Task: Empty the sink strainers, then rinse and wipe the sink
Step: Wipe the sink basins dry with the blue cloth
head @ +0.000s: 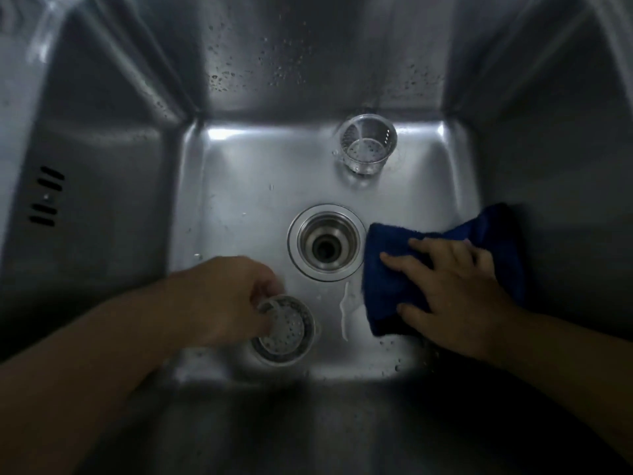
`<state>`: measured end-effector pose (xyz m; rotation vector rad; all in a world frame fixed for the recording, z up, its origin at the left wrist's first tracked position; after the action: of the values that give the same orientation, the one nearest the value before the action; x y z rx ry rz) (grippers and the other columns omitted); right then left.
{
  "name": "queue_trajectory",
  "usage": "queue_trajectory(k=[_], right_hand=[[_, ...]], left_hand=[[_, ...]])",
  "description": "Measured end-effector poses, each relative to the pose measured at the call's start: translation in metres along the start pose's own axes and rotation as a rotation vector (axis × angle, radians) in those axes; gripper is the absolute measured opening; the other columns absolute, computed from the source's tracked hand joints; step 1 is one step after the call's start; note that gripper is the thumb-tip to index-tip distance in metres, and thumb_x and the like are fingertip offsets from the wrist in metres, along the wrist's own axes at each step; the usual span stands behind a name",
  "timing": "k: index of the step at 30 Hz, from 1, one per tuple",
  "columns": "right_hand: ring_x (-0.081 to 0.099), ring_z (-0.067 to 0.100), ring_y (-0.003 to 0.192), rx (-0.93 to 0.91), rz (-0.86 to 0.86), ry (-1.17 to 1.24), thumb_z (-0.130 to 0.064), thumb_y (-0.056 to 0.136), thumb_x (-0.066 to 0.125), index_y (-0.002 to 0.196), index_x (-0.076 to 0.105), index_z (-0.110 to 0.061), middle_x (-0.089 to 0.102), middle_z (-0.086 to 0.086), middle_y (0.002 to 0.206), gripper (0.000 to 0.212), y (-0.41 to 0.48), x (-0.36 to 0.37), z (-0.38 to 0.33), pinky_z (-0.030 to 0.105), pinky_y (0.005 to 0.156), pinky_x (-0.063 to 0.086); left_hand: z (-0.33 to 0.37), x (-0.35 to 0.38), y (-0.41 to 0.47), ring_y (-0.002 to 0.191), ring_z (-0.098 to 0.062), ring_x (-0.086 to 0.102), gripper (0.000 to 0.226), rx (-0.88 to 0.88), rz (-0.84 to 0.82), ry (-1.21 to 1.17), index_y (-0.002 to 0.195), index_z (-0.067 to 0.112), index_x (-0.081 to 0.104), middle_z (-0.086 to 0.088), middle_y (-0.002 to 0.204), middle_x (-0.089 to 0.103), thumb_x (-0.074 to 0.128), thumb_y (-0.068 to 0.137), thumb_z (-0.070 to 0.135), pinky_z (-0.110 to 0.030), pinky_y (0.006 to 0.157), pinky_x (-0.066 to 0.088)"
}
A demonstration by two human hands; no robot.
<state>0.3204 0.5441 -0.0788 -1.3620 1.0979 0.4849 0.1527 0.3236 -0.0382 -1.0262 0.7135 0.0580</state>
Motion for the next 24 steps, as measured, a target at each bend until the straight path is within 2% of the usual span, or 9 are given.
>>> queue_trajectory(k=[4, 6, 8, 10, 14, 16, 19, 22, 24], right_hand=[[0.016, 0.028, 0.153, -0.214, -0.123, -0.119, -0.069, 0.089, 0.042, 0.157, 0.009, -0.054, 0.019, 0.003, 0.166, 0.077, -0.024, 0.015, -0.027, 0.054, 0.12, 0.001], [0.039, 0.034, 0.148, -0.344, -0.073, -0.225, -0.067, 0.09, 0.038, 0.157, 0.032, -0.043, 0.041, 0.012, 0.159, 0.071, -0.024, 0.014, -0.041, 0.065, 0.115, 0.02], [0.046, 0.034, 0.144, -0.456, -0.02, -0.288, -0.068, 0.091, 0.036, 0.153, 0.044, -0.035, 0.049, 0.013, 0.155, 0.071, -0.014, 0.011, -0.05, 0.07, 0.11, 0.03], [0.037, 0.031, 0.149, -0.458, -0.007, -0.248, -0.073, 0.091, 0.033, 0.155, 0.041, -0.034, 0.042, 0.01, 0.16, 0.075, 0.002, 0.01, -0.059, 0.073, 0.114, 0.022], [0.031, 0.02, 0.149, -0.168, 0.147, -0.039, -0.076, 0.09, 0.02, 0.153, 0.038, -0.033, 0.047, -0.005, 0.152, 0.079, 0.036, 0.01, -0.088, 0.059, 0.12, -0.006], [0.039, 0.02, 0.142, -0.157, 0.188, 0.0, -0.073, 0.091, 0.021, 0.148, 0.045, -0.028, 0.054, -0.007, 0.141, 0.077, 0.042, 0.011, -0.096, 0.057, 0.12, -0.003], [0.042, 0.019, 0.142, -0.319, 0.113, -0.083, -0.067, 0.094, 0.029, 0.151, 0.045, -0.029, 0.055, -0.006, 0.145, 0.071, 0.038, 0.004, -0.073, 0.059, 0.121, 0.004], [0.044, 0.025, 0.145, -0.424, 0.101, -0.226, -0.063, 0.093, 0.038, 0.151, 0.047, -0.03, 0.052, -0.001, 0.153, 0.068, 0.026, 0.005, -0.049, 0.065, 0.118, 0.019], [0.041, 0.027, 0.145, -0.359, 0.129, -0.194, -0.064, 0.092, 0.037, 0.151, 0.047, -0.03, 0.052, 0.003, 0.153, 0.069, 0.02, 0.01, -0.056, 0.067, 0.117, 0.018]], left_hand=[[0.0, 0.006, -0.004, 0.083, -0.01, 0.064, 0.024, 0.002, 0.15, -0.006, 0.073, 0.037, 0.061, 0.014, 0.084, 0.066, 0.079, 0.086, 0.026, -0.025, 0.078, 0.052], [-0.005, 0.003, -0.003, 0.072, -0.01, 0.063, 0.027, -0.019, 0.209, -0.054, 0.068, 0.031, 0.06, 0.013, 0.074, 0.063, 0.079, 0.086, 0.025, -0.023, 0.068, 0.052], [-0.018, -0.004, -0.004, 0.061, -0.007, 0.061, 0.026, -0.057, 0.304, -0.156, 0.066, 0.029, 0.063, 0.011, 0.065, 0.061, 0.077, 0.087, 0.022, -0.018, 0.054, 0.043], [-0.03, -0.012, -0.005, 0.059, -0.008, 0.061, 0.02, -0.09, 0.419, -0.249, 0.069, 0.025, 0.068, 0.011, 0.061, 0.061, 0.077, 0.087, 0.02, -0.019, 0.055, 0.041], [-0.053, -0.015, -0.002, 0.053, -0.008, 0.062, 0.014, -0.169, 0.573, -0.413, 0.072, 0.017, 0.071, 0.006, 0.059, 0.065, 0.078, 0.084, 0.018, -0.016, 0.048, 0.043], [-0.057, -0.014, 0.001, 0.06, -0.016, 0.068, 0.014, -0.195, 0.601, -0.474, 0.072, 0.017, 0.071, 0.003, 0.061, 0.067, 0.077, 0.084, 0.016, -0.02, 0.051, 0.048], [-0.06, -0.012, 0.003, 0.059, -0.024, 0.074, 0.016, -0.212, 0.602, -0.594, 0.071, 0.015, 0.07, -0.003, 0.057, 0.069, 0.077, 0.084, 0.008, -0.031, 0.056, 0.06], [-0.062, -0.009, 0.002, 0.049, -0.022, 0.072, 0.019, -0.226, 0.609, -0.709, 0.069, 0.012, 0.069, -0.005, 0.051, 0.068, 0.075, 0.085, 0.003, -0.026, 0.047, 0.057], [-0.063, -0.011, 0.002, 0.049, -0.022, 0.072, 0.019, -0.23, 0.619, -0.75, 0.069, 0.011, 0.069, -0.006, 0.05, 0.068, 0.074, 0.084, 0.002, -0.027, 0.048, 0.058]])
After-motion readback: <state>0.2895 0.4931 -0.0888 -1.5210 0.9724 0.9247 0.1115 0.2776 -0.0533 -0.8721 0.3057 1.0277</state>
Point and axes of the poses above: each hand's wrist, its own y-axis towards the middle knuckle, its own x-axis out of the palm, z = x × y, the point moved 6 cm from there along y, towards the middle knuckle
